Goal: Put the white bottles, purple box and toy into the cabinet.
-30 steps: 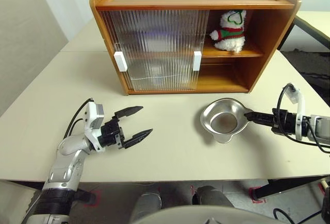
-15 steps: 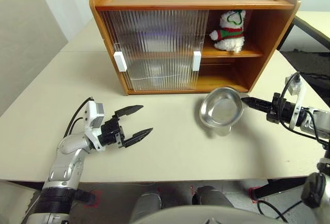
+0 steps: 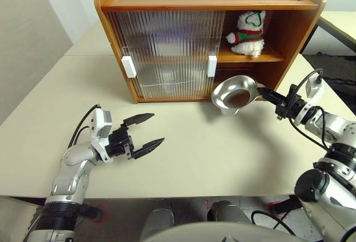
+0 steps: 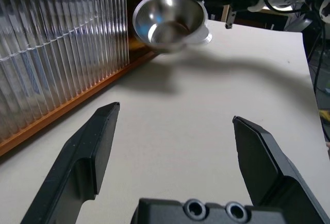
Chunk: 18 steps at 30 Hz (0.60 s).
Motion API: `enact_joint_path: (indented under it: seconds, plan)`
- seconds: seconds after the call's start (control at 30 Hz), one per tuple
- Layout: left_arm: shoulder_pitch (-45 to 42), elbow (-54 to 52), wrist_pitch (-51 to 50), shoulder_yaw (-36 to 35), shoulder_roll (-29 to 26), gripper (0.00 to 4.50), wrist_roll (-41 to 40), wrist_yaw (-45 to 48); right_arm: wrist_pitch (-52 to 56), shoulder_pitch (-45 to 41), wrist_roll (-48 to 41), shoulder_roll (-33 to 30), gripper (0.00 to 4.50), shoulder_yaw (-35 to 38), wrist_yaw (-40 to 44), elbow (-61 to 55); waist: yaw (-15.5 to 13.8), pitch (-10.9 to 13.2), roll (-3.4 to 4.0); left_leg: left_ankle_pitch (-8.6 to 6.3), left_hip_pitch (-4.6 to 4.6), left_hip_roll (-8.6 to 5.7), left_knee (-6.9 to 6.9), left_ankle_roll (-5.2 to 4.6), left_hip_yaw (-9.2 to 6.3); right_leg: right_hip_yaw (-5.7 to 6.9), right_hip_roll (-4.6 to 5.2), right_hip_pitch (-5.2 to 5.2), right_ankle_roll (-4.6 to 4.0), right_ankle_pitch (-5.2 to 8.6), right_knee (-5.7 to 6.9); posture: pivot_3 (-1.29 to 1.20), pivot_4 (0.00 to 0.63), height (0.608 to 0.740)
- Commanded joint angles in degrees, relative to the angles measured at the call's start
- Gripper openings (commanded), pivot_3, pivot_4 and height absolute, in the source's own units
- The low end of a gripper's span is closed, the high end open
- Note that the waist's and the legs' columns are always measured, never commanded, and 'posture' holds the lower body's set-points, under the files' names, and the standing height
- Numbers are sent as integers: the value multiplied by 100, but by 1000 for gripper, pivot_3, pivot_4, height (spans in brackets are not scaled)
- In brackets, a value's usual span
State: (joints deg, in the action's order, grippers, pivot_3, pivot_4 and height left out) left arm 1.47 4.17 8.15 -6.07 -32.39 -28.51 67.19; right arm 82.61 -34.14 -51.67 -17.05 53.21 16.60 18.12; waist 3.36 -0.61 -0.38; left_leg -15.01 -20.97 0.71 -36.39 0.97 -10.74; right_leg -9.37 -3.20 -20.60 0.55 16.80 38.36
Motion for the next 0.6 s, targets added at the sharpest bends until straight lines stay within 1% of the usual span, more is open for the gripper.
enact_joint_path:
  seconds: [0.03,0.17,0.3,0.4,0.6]
  plan:
    - [-18,-91,-57,23,-46,4500,63,6,-250,-130,-187,105,9,178,-256,130,1,0,0,0,0,0,0,0,-1,0,0,0,0,0,0,-100,0,740]
    - [-36,-86,-60,33,-52,4500,65,16,-1117,-122,28,204,9,-140,-235,311,11,0,2,0,0,0,0,0,-2,0,1,0,-1,-1,0,-100,0,740]
    - [-45,-80,-57,31,-69,4500,82,10,-1605,-190,11,240,9,-275,-313,599,24,-1,2,0,-1,1,1,0,-3,0,1,0,2,-2,0,-95,0,740]
    - [-34,-101,-61,18,-70,4500,75,-12,-2009,-245,57,289,9,-398,-432,810,28,-1,4,0,0,2,1,-1,-3,0,1,0,33,-20,0,-93,0,740]
    - [0,-161,-96,11,-80,4500,65,-39,-2782,-327,140,504,9,-734,-631,951,51,-1,5,0,0,6,1,-1,-4,2,1,-1,28,-23,0,-91,1,740]
